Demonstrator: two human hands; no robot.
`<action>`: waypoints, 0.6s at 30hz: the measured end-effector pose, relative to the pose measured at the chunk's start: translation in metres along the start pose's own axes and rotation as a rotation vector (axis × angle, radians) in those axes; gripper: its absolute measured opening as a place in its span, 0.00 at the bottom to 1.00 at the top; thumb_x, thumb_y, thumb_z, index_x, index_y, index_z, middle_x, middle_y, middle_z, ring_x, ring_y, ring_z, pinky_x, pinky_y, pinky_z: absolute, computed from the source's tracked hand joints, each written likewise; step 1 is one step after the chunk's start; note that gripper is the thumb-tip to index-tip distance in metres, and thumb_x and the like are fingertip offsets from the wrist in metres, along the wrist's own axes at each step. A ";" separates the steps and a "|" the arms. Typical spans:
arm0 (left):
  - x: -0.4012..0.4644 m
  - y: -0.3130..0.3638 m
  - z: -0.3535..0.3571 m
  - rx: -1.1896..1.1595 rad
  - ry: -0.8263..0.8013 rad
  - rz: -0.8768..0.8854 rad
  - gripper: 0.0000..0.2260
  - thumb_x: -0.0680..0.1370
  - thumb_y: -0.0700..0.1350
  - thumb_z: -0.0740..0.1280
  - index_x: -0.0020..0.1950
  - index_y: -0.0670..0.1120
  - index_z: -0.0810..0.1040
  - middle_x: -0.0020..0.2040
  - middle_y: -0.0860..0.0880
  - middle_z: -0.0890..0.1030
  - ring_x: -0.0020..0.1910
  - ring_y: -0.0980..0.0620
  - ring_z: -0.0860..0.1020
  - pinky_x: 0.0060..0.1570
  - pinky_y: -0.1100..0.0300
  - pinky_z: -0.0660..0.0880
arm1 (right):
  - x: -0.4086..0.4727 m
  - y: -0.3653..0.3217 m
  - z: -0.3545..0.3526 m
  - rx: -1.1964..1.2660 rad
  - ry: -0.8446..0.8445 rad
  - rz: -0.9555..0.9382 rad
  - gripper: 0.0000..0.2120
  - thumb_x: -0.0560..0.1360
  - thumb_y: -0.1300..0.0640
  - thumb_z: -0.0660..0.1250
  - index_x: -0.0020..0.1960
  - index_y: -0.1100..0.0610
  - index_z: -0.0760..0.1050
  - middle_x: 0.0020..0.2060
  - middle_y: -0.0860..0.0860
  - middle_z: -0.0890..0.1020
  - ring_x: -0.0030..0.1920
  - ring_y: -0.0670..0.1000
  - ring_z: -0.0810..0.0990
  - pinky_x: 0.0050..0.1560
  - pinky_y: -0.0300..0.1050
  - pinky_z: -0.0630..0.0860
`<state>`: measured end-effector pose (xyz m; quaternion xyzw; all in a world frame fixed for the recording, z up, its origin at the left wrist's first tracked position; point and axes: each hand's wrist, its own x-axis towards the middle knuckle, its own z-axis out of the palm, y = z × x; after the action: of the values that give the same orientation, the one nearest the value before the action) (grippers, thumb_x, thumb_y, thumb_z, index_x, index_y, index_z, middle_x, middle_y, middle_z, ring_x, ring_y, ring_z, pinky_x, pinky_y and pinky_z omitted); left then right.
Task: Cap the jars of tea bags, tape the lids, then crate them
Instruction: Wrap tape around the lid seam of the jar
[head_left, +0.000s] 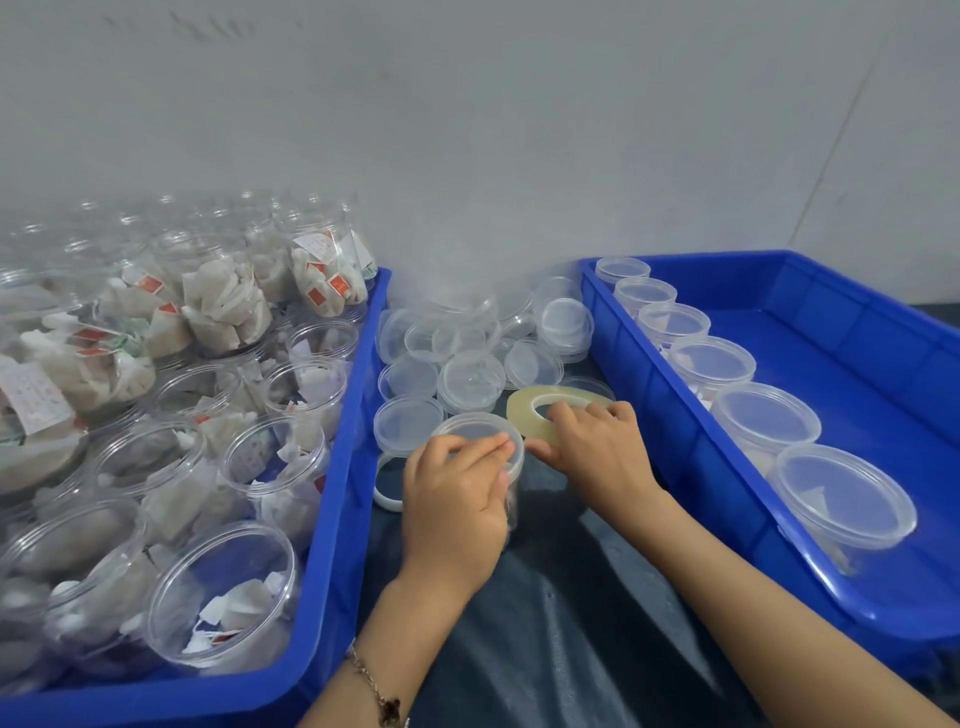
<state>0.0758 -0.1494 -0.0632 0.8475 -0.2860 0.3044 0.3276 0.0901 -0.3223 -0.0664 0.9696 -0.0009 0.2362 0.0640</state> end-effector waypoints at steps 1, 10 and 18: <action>0.003 0.004 -0.002 0.073 -0.012 0.029 0.11 0.71 0.41 0.64 0.48 0.45 0.85 0.47 0.53 0.84 0.45 0.49 0.78 0.52 0.60 0.62 | -0.001 0.000 0.000 -0.002 -0.073 0.028 0.33 0.74 0.33 0.46 0.55 0.57 0.77 0.39 0.51 0.83 0.43 0.55 0.81 0.48 0.49 0.66; 0.018 0.007 0.017 0.446 -0.477 -0.284 0.40 0.73 0.71 0.54 0.78 0.52 0.48 0.77 0.39 0.52 0.75 0.40 0.51 0.72 0.43 0.50 | -0.010 0.016 -0.002 -0.040 -0.170 0.020 0.14 0.76 0.52 0.61 0.60 0.53 0.65 0.49 0.47 0.78 0.49 0.51 0.74 0.50 0.48 0.59; 0.012 -0.005 0.013 0.326 -0.404 -0.136 0.30 0.76 0.65 0.56 0.76 0.56 0.57 0.76 0.47 0.59 0.73 0.46 0.56 0.69 0.51 0.56 | 0.005 0.017 -0.002 -0.050 -0.149 -0.042 0.16 0.75 0.66 0.58 0.62 0.57 0.63 0.50 0.50 0.75 0.50 0.53 0.73 0.47 0.48 0.59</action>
<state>0.0914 -0.1589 -0.0647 0.9499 -0.2351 0.1487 0.1427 0.0936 -0.3385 -0.0604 0.9824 0.0090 0.1619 0.0927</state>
